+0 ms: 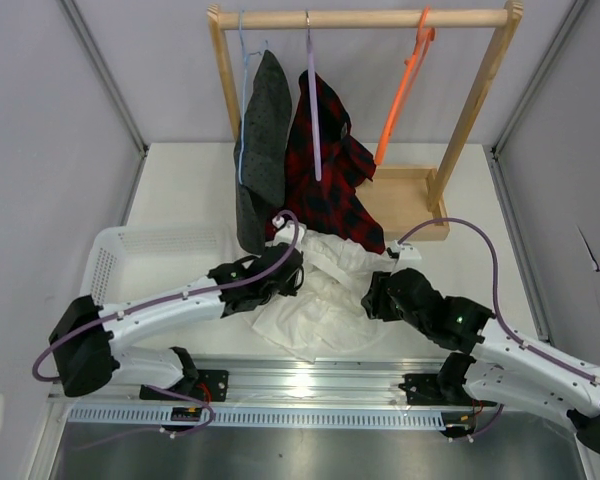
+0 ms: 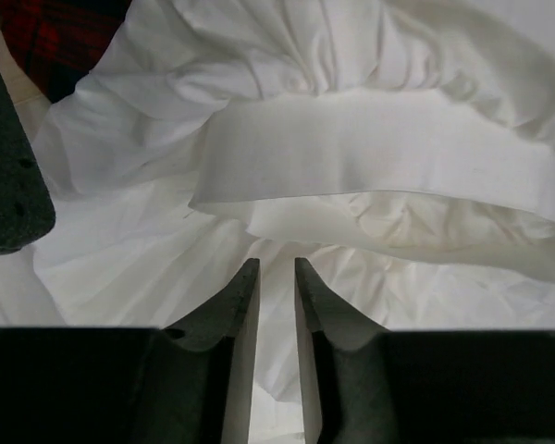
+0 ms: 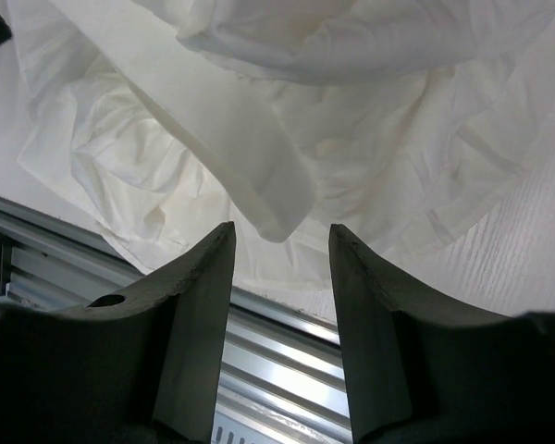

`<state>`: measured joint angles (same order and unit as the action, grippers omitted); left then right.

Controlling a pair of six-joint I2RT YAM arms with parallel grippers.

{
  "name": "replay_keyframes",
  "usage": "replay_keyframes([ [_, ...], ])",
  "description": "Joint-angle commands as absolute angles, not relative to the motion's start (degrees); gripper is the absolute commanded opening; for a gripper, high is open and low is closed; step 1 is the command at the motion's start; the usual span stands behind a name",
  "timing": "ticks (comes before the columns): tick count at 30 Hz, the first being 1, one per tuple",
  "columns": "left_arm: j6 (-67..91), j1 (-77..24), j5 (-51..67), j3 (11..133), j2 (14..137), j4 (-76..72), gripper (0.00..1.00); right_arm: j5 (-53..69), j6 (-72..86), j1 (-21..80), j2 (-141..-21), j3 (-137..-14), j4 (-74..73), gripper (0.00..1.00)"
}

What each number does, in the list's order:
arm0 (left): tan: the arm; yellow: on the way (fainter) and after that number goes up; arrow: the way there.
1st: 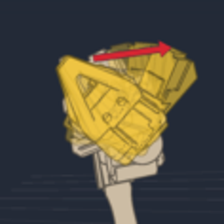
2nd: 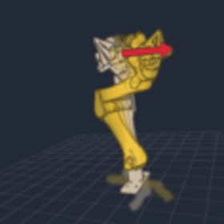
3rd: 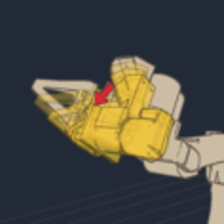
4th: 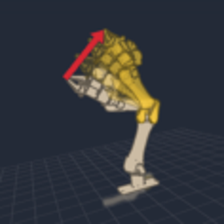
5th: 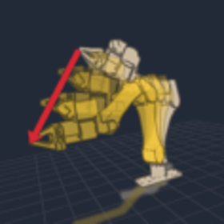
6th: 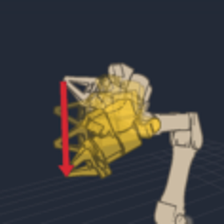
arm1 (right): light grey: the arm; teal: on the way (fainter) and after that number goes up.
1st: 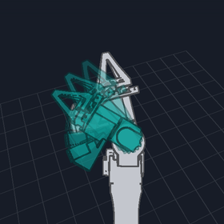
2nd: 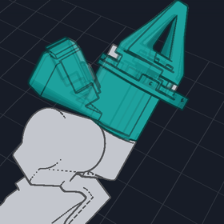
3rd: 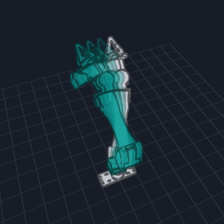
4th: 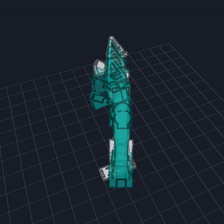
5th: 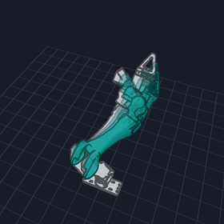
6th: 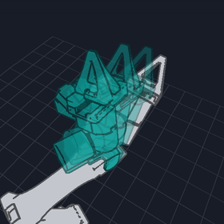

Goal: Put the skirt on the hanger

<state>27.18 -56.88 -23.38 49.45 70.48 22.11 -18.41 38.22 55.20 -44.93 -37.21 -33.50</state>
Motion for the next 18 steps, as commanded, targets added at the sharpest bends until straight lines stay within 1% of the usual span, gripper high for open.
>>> replay_keyframes([
  [1, 29.7, -57.3, -28.6, 50.0, 73.1, 21.4, 0.31, -22.7, 40.7, 56.0, -45.4, -36.6, -29.8, 0.50],
  [2, 29.6, -57.3, -28.5, 49.9, 73.7, 20.7, 0.34, -22.8, 40.6, 56.0, -45.5, -36.1, -29.4, 0.49],
  [4, 29.4, -57.3, -29.3, 50.3, 74.9, 19.8, 0.35, -22.8, 40.5, 56.0, -45.7, -35.9, -28.9, 0.50],
  [5, 29.3, -57.3, -29.5, 50.4, 76.4, 19.7, 0.37, -23.1, 40.5, 56.0, -45.9, -35.9, -28.9, 0.50],
  [6, 29.3, -57.3, -29.9, 51.1, 77.0, 20.5, 0.43, -23.3, 40.5, 56.0, -46.3, -36.0, -29.1, 0.50],
  [7, 29.4, -57.3, -31.0, 52.1, 77.9, 21.1, 0.43, -23.4, 40.5, 56.0, -46.4, -36.1, -29.1, 0.49],
  [11, 29.0, -57.3, -32.3, 51.2, 77.9, 20.3, 0.52, -23.7, 40.3, 56.0, -46.6, -35.9, -28.5, 0.50],
  [18, 28.1, -57.2, -34.3, 51.2, 80.2, 17.0, 0.54, -22.7, 40.1, 56.0, -49.0, -35.7, -26.5, 0.49],
])
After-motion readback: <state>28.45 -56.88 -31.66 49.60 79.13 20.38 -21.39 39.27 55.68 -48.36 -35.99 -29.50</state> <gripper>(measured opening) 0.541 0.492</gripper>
